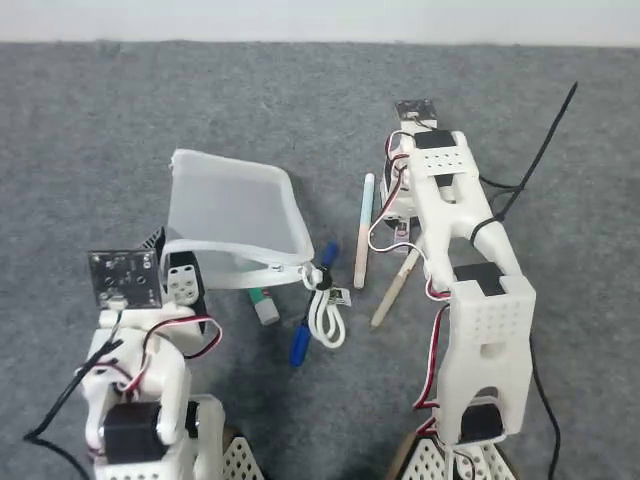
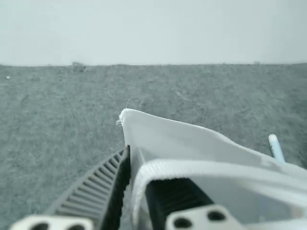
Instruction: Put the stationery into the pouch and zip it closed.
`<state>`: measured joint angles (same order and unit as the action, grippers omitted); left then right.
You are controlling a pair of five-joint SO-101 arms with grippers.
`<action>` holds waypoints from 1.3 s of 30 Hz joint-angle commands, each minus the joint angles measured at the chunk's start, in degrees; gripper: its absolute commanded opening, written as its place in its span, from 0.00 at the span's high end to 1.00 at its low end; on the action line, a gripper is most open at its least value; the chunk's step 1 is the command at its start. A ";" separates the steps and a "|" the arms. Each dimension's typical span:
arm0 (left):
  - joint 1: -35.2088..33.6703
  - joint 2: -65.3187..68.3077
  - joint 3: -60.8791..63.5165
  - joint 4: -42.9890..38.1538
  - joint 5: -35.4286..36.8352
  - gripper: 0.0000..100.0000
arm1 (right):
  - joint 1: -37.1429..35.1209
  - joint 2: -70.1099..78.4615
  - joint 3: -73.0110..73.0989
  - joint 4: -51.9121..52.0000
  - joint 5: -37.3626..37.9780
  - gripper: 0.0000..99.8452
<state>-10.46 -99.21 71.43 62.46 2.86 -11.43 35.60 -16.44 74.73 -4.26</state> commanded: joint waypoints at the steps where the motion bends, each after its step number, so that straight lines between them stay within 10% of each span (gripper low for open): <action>1: 0.18 -0.35 -5.49 0.18 -0.09 0.99 | 0.92 -3.47 -2.64 1.10 1.05 0.99; 22: 8.62 33.32 -33.63 4.48 3.96 0.99 | 0.92 -7.78 0.18 1.45 1.32 0.99; 39: 6.07 43.60 -31.16 1.49 8.53 0.99 | 0.57 -35.03 15.03 1.80 5.10 0.99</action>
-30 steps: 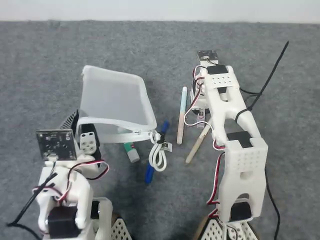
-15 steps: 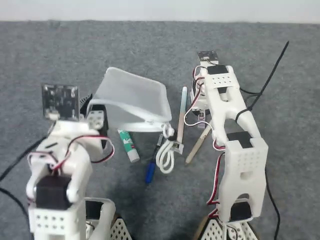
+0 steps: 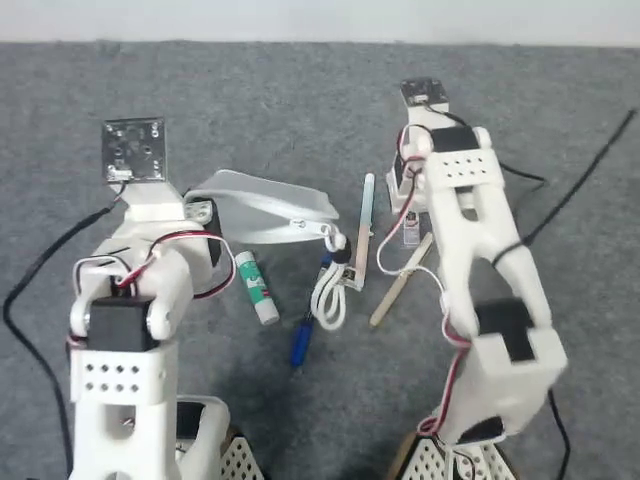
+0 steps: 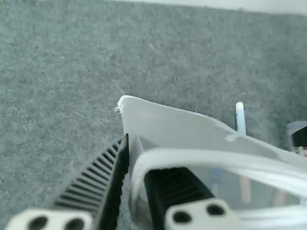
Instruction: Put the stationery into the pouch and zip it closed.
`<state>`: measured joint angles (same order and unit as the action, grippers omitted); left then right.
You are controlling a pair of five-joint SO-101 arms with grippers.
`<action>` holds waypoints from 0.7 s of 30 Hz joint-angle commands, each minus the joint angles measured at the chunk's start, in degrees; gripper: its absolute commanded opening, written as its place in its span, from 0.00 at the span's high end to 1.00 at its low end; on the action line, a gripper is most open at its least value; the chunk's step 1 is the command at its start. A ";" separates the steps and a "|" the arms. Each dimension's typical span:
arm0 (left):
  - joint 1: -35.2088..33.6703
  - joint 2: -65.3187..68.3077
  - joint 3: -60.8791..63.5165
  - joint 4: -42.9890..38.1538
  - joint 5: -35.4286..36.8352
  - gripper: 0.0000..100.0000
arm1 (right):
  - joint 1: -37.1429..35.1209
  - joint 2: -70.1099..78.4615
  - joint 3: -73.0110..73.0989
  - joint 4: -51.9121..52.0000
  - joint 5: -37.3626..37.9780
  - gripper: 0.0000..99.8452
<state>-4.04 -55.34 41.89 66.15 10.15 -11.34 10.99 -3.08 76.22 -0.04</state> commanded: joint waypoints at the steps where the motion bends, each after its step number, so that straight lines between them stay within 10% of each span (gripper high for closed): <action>1: -0.35 -0.26 -1.63 -2.20 1.23 0.99 | 0.48 -13.14 3.52 0.04 0.88 0.99; 15: -0.70 -0.26 -1.45 -2.29 1.41 0.99 | -10.33 -46.02 23.47 -5.85 5.19 0.99; 21: -3.69 -0.26 -1.63 -2.29 3.69 0.99 | -12.62 -51.82 23.65 -6.29 -4.13 0.99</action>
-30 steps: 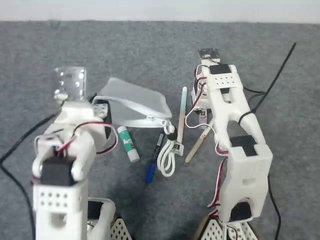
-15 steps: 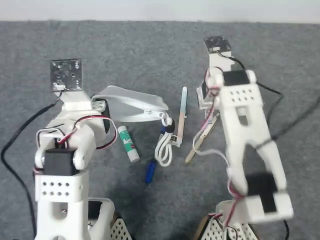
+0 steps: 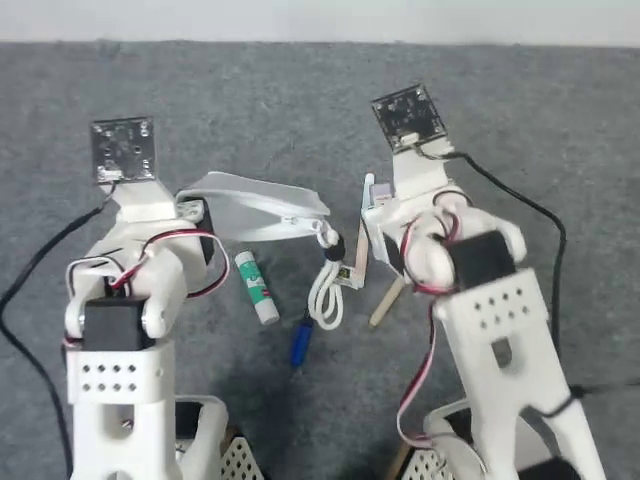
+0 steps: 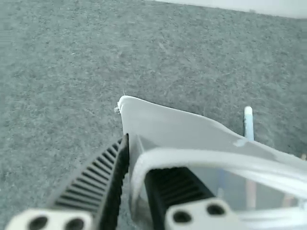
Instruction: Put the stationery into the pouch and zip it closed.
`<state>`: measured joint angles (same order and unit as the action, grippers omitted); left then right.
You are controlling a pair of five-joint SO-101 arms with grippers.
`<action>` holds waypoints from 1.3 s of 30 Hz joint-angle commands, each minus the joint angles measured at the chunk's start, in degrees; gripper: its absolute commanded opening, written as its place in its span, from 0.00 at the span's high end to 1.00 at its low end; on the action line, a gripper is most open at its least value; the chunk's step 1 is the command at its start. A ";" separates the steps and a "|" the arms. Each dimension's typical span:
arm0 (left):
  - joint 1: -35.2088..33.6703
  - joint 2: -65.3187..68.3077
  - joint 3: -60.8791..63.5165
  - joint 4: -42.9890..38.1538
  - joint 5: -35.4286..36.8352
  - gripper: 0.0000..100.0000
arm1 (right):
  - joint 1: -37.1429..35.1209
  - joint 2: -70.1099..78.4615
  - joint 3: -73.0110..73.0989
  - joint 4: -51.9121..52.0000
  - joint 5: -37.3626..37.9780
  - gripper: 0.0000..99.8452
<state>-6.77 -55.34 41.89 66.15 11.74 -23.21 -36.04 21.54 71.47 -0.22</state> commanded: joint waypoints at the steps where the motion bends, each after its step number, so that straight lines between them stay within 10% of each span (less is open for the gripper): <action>1: -1.32 -0.26 -1.63 -2.29 2.20 0.99 | -0.75 -5.05 -1.32 -1.63 -4.92 0.99; 39: -1.41 -0.26 3.91 -8.09 2.37 0.99 | -21.14 -13.93 -2.46 -23.08 -6.42 0.99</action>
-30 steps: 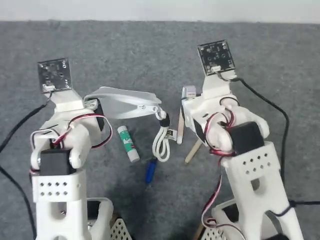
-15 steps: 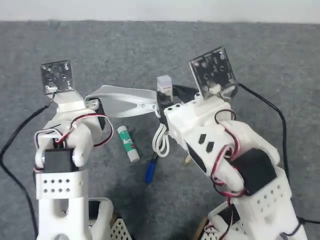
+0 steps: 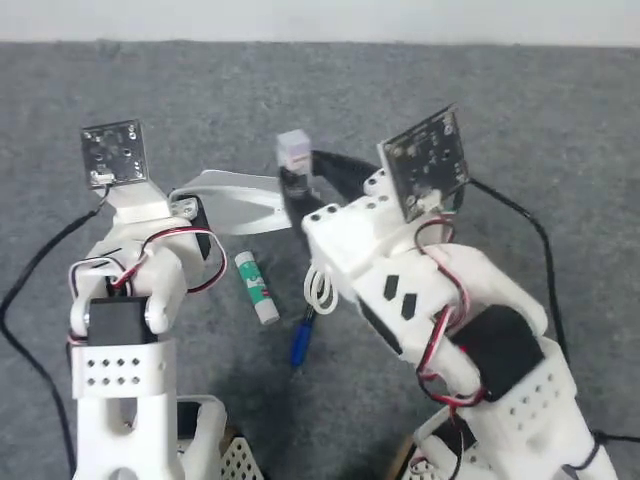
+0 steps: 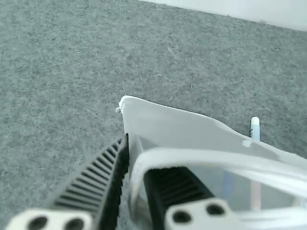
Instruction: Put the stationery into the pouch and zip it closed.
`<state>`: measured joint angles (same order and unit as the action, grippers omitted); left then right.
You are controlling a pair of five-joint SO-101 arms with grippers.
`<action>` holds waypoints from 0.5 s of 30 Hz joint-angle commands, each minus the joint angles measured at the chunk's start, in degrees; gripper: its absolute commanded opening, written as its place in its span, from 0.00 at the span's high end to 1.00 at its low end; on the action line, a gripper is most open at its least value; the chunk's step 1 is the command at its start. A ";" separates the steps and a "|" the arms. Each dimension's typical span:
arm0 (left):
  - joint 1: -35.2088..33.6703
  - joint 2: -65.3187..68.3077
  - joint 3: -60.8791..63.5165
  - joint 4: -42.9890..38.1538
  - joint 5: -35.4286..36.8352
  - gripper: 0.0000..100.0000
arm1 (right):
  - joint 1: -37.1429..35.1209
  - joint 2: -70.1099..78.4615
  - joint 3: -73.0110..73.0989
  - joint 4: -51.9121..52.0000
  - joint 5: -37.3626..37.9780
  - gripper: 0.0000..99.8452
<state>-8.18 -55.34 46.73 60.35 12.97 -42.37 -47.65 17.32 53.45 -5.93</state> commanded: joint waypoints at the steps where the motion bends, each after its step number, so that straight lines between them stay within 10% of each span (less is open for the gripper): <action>1: 0.00 -0.26 -0.92 -2.29 1.14 0.99 | -2.24 -2.33 3.34 -7.08 -0.70 0.99; 15: 0.00 -0.26 -0.92 -3.34 1.14 0.99 | -2.24 -2.33 18.99 -25.80 -0.70 0.99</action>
<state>-8.26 -55.34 46.73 59.03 12.97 -44.31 -47.65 35.60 32.35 -5.93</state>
